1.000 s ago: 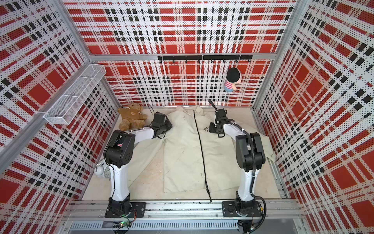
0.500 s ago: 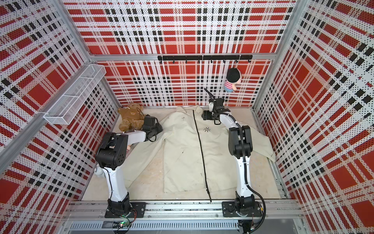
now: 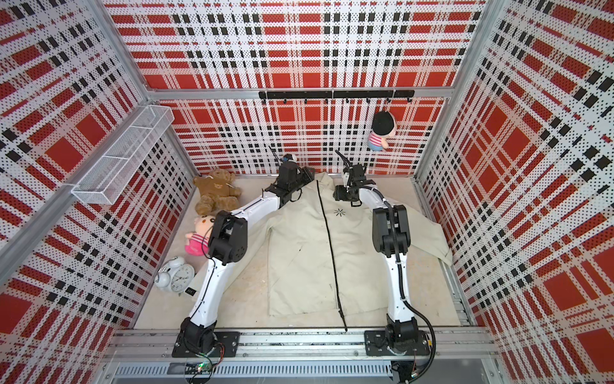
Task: Unzip the jacket
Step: Smooth out the jacket at the center of the board.
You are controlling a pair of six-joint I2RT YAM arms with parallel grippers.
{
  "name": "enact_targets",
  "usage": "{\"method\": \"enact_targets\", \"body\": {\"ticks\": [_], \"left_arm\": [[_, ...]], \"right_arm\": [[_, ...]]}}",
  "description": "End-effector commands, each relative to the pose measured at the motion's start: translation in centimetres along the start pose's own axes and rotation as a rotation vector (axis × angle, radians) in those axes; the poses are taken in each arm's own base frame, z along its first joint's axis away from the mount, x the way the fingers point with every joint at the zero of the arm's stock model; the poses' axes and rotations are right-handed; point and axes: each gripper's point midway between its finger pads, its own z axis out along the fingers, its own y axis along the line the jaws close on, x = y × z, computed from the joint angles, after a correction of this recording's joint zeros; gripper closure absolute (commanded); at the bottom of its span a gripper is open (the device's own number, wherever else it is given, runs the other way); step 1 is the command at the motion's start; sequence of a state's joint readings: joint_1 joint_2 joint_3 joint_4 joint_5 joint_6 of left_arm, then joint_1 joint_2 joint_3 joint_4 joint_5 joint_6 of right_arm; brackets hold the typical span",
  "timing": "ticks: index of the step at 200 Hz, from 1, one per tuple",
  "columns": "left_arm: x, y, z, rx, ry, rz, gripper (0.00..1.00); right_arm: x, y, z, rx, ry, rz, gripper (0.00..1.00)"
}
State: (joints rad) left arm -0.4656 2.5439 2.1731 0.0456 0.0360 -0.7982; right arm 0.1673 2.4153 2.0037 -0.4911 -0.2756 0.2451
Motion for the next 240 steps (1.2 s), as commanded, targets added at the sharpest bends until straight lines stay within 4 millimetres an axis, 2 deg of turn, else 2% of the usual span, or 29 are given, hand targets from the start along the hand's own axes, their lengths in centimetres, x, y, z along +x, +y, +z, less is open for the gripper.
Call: {"method": "enact_targets", "body": {"ticks": [1, 12, 43, 55, 68, 82, 97, 112, 134, 144, 162, 178, 191, 214, 228, 240], "left_arm": [[4.1, 6.5, 1.8, -0.165, 0.124, -0.039, 0.61], [3.9, 8.3, 1.7, -0.204, 0.121, -0.035, 0.62], [0.9, 12.6, -1.0, -0.236, 0.049, -0.063, 0.63], [0.2, 13.9, -1.5, -0.218, 0.048, -0.081, 0.62], [0.2, 14.4, -1.2, -0.168, 0.085, -0.086, 0.58], [0.7, 13.7, -0.2, -0.077, 0.135, -0.081, 0.52], [0.9, 12.6, 0.5, -0.006, 0.149, -0.047, 0.50], [0.0, 10.3, 0.3, 0.068, 0.130, 0.037, 0.47], [-2.2, 7.4, -1.2, 0.100, 0.074, 0.159, 0.43], [-3.6, 6.4, -2.2, 0.092, 0.036, 0.197, 0.43], [-5.6, 4.9, -4.5, 0.061, -0.019, 0.269, 0.42], [-6.5, 4.6, -6.3, 0.003, -0.045, 0.292, 0.41], [-6.0, 5.3, -7.1, -0.037, -0.018, 0.277, 0.41], [-3.0, 8.2, -7.4, -0.103, 0.096, 0.218, 0.42], [-1.2, 10.2, -7.6, -0.142, 0.150, 0.187, 0.44], [0.1, 12.0, -7.9, -0.188, 0.179, 0.167, 0.46]], "right_arm": [[1.4, -1.8, 1.2, 0.036, 0.033, 0.064, 0.43], [1.5, -2.6, 1.3, 0.045, 0.035, 0.095, 0.47], [1.0, -5.4, 0.9, 0.070, 0.012, 0.169, 0.54], [0.5, -6.2, 0.6, 0.068, -0.006, 0.187, 0.54], [-0.1, -6.7, 0.4, 0.054, -0.026, 0.197, 0.54], [-0.9, -6.7, 0.3, 0.019, -0.048, 0.199, 0.54], [-1.7, -6.4, 0.5, -0.016, -0.062, 0.184, 0.54], [-2.1, -6.5, 0.7, -0.018, -0.069, 0.162, 0.54], [-2.7, -6.9, 0.1, -0.009, -0.078, 0.140, 0.52], [-3.0, -7.0, -0.6, -0.004, -0.087, 0.122, 0.48], [-3.8, -6.1, -2.4, -0.010, -0.105, 0.084, 0.39], [-4.1, -4.8, -3.8, -0.029, -0.124, 0.045, 0.33], [-3.9, -3.5, -4.0, -0.029, -0.117, -0.011, 0.27], [-3.4, -1.8, -3.0, 0.004, -0.074, -0.091, 0.23], [-2.7, -1.7, -2.0, 0.025, -0.037, -0.109, 0.21], [-2.2, -2.6, -1.4, 0.072, -0.004, -0.111, 0.21]]}}
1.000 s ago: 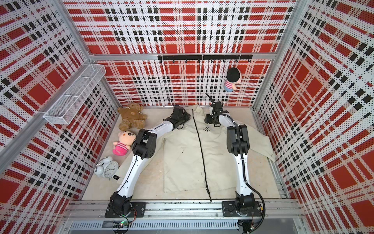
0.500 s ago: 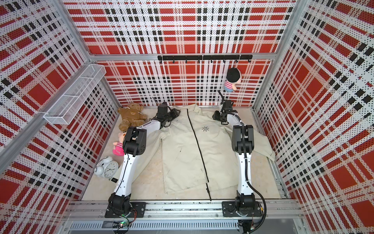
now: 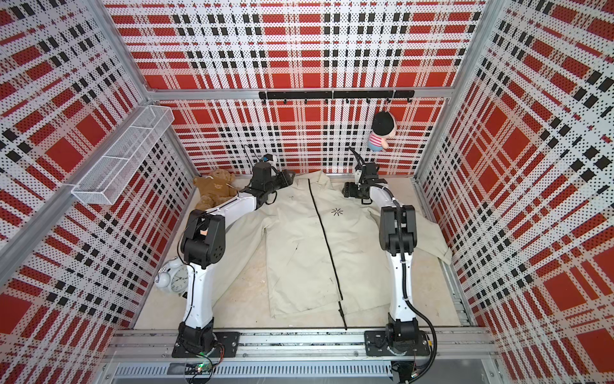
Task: Unzip the jacket
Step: Smooth out the jacket at the center of the board.
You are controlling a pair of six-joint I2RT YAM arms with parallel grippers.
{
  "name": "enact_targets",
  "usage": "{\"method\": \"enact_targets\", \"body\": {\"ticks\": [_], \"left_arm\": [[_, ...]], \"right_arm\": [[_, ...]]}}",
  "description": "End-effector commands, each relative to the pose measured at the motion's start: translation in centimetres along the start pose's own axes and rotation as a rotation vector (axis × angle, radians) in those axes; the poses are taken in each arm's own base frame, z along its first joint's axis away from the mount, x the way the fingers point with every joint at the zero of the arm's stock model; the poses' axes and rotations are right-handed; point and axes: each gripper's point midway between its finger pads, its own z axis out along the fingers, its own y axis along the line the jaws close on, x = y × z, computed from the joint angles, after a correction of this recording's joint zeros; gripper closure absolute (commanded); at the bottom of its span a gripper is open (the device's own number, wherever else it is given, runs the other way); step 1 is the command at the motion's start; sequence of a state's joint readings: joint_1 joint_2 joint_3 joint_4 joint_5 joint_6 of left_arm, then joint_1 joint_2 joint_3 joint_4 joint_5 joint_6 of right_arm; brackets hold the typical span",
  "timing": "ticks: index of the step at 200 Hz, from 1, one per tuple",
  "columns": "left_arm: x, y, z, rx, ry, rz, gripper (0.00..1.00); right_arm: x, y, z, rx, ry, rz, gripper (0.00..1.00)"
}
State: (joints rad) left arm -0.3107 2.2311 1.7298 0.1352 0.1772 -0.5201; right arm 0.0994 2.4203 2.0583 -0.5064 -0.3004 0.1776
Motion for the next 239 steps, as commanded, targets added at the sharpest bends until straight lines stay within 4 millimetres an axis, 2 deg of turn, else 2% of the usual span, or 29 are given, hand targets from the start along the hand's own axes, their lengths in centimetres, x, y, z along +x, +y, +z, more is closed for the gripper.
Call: {"method": "enact_targets", "body": {"ticks": [1, 27, 55, 89, 103, 123, 140, 161, 176, 189, 218, 239], "left_arm": [[6.7, 5.5, 0.1, -0.147, 0.174, -0.056, 0.46], [8.6, 8.3, -0.1, -0.191, 0.203, -0.104, 0.49], [9.8, 9.9, 1.5, -0.187, 0.224, -0.120, 0.50], [10.3, 9.3, 4.8, -0.166, 0.248, -0.086, 0.50], [10.1, 8.5, 6.0, -0.150, 0.246, -0.049, 0.50], [9.3, 7.3, 7.4, -0.131, 0.234, 0.001, 0.50], [8.0, 6.6, 7.5, -0.143, 0.203, 0.039, 0.49], [5.7, 5.4, 6.1, -0.160, 0.149, 0.081, 0.45], [3.9, 4.7, 4.2, -0.191, 0.108, 0.122, 0.41], [2.3, 3.7, 2.2, -0.207, 0.070, 0.142, 0.38], [-0.3, 2.3, -3.2, -0.244, -0.017, 0.192, 0.35], [-1.9, 1.8, -7.3, -0.240, -0.109, 0.169, 0.33]], "right_arm": [[0.3, 0.4, 0.3, 0.063, 0.047, -0.087, 0.21], [1.5, -2.2, 0.6, 0.194, 0.100, -0.104, 0.26], [2.7, -5.5, 0.5, 0.284, 0.143, -0.069, 0.33], [3.6, -8.2, 0.2, 0.320, 0.161, -0.032, 0.35], [3.8, -9.1, 0.0, 0.336, 0.165, -0.024, 0.35], [3.7, -10.4, -0.5, 0.361, 0.160, -0.015, 0.35], [3.6, -11.5, -1.2, 0.383, 0.153, -0.006, 0.35], [2.8, -12.0, -2.6, 0.399, 0.128, -0.011, 0.33], [1.8, -11.4, -3.9, 0.382, 0.087, -0.025, 0.30], [1.0, -10.5, -4.9, 0.361, 0.053, -0.032, 0.28], [-1.3, -8.1, -8.7, 0.311, -0.040, -0.020, 0.27], [-1.4, -7.5, -11.9, 0.338, -0.080, 0.009, 0.27]]}}
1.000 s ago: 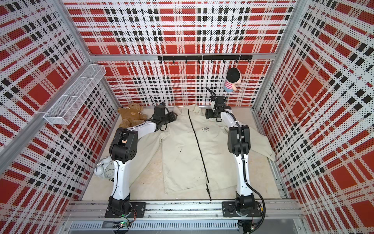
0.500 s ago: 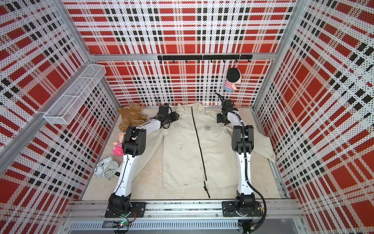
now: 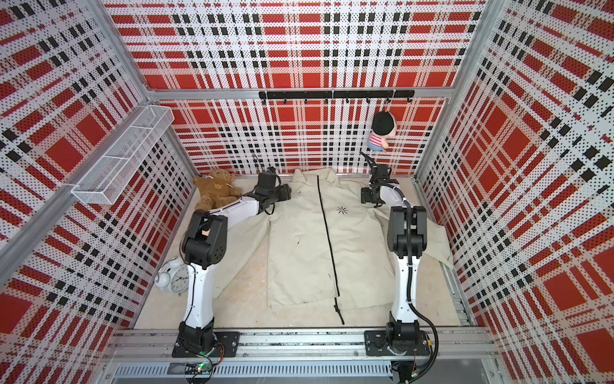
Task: Unzip the jacket
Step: Smooth out the jacket at the center of the board, then reset both arms
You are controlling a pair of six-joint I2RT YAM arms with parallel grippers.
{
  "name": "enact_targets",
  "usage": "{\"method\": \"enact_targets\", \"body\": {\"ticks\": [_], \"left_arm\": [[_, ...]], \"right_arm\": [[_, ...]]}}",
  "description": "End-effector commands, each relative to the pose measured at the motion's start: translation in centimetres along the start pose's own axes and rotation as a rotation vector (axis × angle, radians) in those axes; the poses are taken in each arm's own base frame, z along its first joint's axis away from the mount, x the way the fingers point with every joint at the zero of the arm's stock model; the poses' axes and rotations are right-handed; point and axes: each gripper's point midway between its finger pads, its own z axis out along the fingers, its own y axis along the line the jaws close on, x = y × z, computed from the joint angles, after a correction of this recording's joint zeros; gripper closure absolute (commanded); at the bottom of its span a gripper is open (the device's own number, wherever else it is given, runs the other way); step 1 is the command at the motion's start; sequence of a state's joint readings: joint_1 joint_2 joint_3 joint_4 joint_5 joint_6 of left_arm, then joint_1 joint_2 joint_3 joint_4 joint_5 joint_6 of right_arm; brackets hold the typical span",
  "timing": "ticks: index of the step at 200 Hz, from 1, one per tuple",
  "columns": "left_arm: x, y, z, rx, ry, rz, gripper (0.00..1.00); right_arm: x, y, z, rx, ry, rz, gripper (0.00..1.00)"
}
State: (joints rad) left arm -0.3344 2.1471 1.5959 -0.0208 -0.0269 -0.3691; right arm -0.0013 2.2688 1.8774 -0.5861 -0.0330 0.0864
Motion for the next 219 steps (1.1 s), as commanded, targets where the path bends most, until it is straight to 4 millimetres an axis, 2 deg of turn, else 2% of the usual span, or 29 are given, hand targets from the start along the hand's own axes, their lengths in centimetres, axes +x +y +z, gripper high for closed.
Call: {"method": "enact_targets", "body": {"ticks": [1, 14, 26, 61, 73, 90, 105, 108, 110, 112, 126, 138, 157, 159, 162, 165, 178, 198, 202, 215, 219], "left_arm": [[-5.7, -0.3, -5.8, 0.001, -0.215, -0.005, 0.33], [-6.0, -0.2, -8.0, 0.027, -0.261, -0.014, 0.32], [-5.5, -0.2, -9.2, 0.058, -0.279, -0.052, 0.31], [-2.4, 0.7, -9.6, 0.072, -0.227, -0.098, 0.31], [-1.6, 1.2, -10.0, 0.066, -0.228, -0.108, 0.31], [-1.8, 1.8, -11.7, 0.085, -0.278, -0.122, 0.31], [-3.1, 2.2, -14.9, 0.118, -0.391, -0.126, 0.28], [-3.4, 2.3, -15.6, 0.126, -0.416, -0.125, 0.16], [-3.7, 2.2, -16.3, 0.135, -0.440, -0.125, 0.05], [-3.7, 2.4, -16.8, 0.139, -0.455, -0.123, 0.00], [-5.0, 2.5, -21.1, 0.178, -0.606, -0.093, 0.02], [-4.9, 3.0, -24.2, 0.176, -0.710, -0.053, 0.02], [-4.9, 4.4, -28.3, 0.112, -0.857, -0.019, 0.02], [-4.9, 4.6, -28.6, 0.104, -0.868, -0.020, 0.02], [-4.9, 4.7, -29.2, 0.099, -0.888, -0.016, 0.02], [-4.8, 4.8, -29.7, 0.096, -0.910, -0.011, 0.02], [-4.4, 5.4, -31.7, 0.076, -0.994, 0.005, 0.02], [-3.0, 6.8, -34.3, 0.026, -1.097, 0.031, 0.02], [-3.0, 7.2, -35.6, 0.013, -1.151, 0.015, 0.02], [-1.5, 9.8, -37.8, -0.073, -1.235, -0.071, 0.02], [-1.1, 11.6, -38.6, -0.137, -1.264, -0.101, 0.02]], "right_arm": [[-3.6, -0.2, -6.6, 0.004, -0.150, 0.028, 0.27], [-2.8, -0.3, -7.8, 0.011, -0.155, 0.037, 0.27], [-1.2, -0.5, -7.8, 0.016, -0.125, 0.044, 0.29], [2.9, -0.4, -5.6, -0.014, -0.038, 0.073, 0.41], [3.5, 0.3, -5.7, -0.056, -0.052, 0.077, 0.42], [3.7, 1.3, -7.2, -0.114, -0.118, 0.067, 0.40], [3.5, 1.6, -9.2, -0.128, -0.183, 0.032, 0.38], [3.5, 1.6, -9.6, -0.125, -0.197, 0.025, 0.38], [3.5, 1.6, -10.0, -0.122, -0.208, 0.019, 0.38], [3.4, 1.6, -10.3, -0.120, -0.220, 0.014, 0.37], [3.2, 1.2, -12.6, -0.090, -0.305, -0.016, 0.35], [2.5, 0.8, -15.3, -0.061, -0.418, -0.015, 0.30], [2.6, 0.4, -19.2, -0.037, -0.596, -0.002, 0.22], [2.6, 0.4, -19.5, -0.035, -0.616, -0.004, 0.19], [2.6, 0.3, -20.1, -0.028, -0.648, -0.004, 0.04], [2.9, 0.1, -20.5, -0.020, -0.672, -0.003, 0.00], [3.5, -0.4, -22.7, 0.020, -0.790, -0.007, 0.00], [6.0, -1.0, -24.5, 0.059, -0.922, -0.018, 0.00], [6.6, -1.2, -24.8, 0.072, -0.947, -0.011, 0.00], [8.6, -2.3, -25.2, 0.116, -1.000, 0.042, 0.00], [9.1, -2.6, -25.3, 0.125, -1.015, 0.062, 0.00]]}}
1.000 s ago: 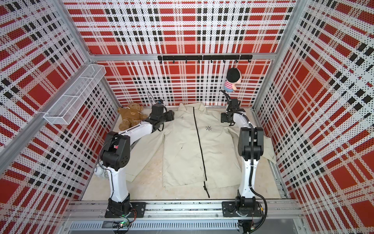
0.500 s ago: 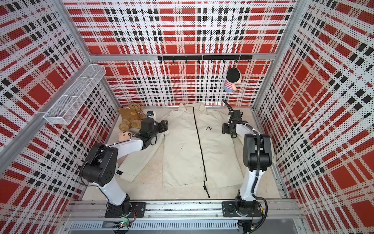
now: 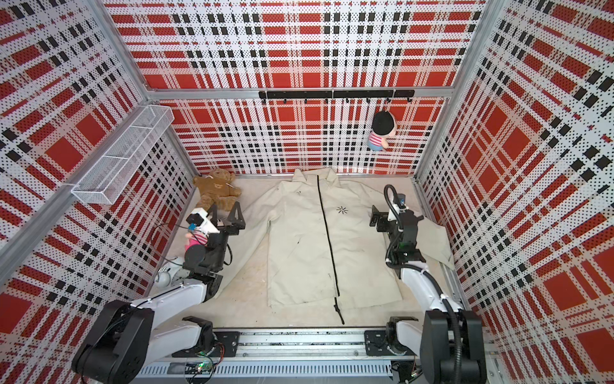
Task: Unzip the jacket
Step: Reset both arms
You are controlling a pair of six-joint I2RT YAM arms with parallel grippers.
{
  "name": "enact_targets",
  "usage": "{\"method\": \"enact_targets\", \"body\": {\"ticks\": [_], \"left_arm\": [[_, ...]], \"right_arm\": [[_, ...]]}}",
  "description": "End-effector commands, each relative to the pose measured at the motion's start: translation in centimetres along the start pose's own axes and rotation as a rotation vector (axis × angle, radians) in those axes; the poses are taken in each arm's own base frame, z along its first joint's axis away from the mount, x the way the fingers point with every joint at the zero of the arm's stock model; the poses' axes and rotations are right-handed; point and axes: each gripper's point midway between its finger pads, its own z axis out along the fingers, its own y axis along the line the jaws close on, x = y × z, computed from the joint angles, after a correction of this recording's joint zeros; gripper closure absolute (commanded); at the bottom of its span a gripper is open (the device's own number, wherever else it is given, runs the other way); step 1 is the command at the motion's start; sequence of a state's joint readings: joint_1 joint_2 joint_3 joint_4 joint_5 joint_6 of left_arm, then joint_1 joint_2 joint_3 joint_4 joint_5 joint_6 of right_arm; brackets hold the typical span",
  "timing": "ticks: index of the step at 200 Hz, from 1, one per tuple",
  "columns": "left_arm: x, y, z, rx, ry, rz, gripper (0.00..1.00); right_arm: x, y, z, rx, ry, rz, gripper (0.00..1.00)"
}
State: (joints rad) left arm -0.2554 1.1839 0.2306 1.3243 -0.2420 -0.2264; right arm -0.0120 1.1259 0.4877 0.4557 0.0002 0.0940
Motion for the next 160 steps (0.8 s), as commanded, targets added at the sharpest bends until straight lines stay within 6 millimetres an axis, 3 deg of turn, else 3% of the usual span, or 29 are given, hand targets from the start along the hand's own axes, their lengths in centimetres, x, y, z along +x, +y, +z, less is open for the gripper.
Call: {"method": "enact_targets", "body": {"ticks": [1, 30, 51, 65, 98, 110, 117, 128, 160], "left_arm": [[-5.9, 4.2, -3.9, -0.191, -0.296, -0.001, 0.02], [-4.5, 8.4, -7.0, -0.415, -0.262, 0.068, 0.02], [-2.8, 9.6, -7.7, -0.485, -0.190, 0.120, 0.02], [-1.7, 10.4, -8.2, -0.522, -0.146, 0.138, 0.02], [1.1, 10.7, -9.0, -0.551, -0.031, 0.173, 0.02], [1.6, 10.9, -9.3, -0.559, -0.015, 0.183, 0.02], [1.9, 11.0, -9.3, -0.560, -0.003, 0.198, 0.02], [2.3, 11.2, -9.3, -0.566, 0.009, 0.210, 0.02], [2.6, 10.8, -7.9, -0.520, 0.008, 0.311, 0.02]], "right_arm": [[-1.6, -2.3, -2.6, 0.120, -0.217, 0.020, 0.00], [2.2, -3.4, -5.0, 0.170, -0.260, 0.077, 0.00], [5.0, -3.6, -4.7, 0.177, -0.216, 0.073, 0.00], [4.6, -2.4, -4.5, 0.107, -0.251, 0.048, 0.00], [6.7, -1.5, -0.9, 0.058, -0.198, 0.030, 0.00], [6.1, -0.9, -0.7, 0.022, -0.216, 0.013, 0.00], [7.1, -1.0, -0.2, 0.032, -0.142, 0.012, 0.00], [7.0, -0.3, 0.6, -0.007, -0.138, -0.003, 0.00], [7.7, 1.3, 2.4, -0.097, -0.064, -0.048, 0.00]]}}
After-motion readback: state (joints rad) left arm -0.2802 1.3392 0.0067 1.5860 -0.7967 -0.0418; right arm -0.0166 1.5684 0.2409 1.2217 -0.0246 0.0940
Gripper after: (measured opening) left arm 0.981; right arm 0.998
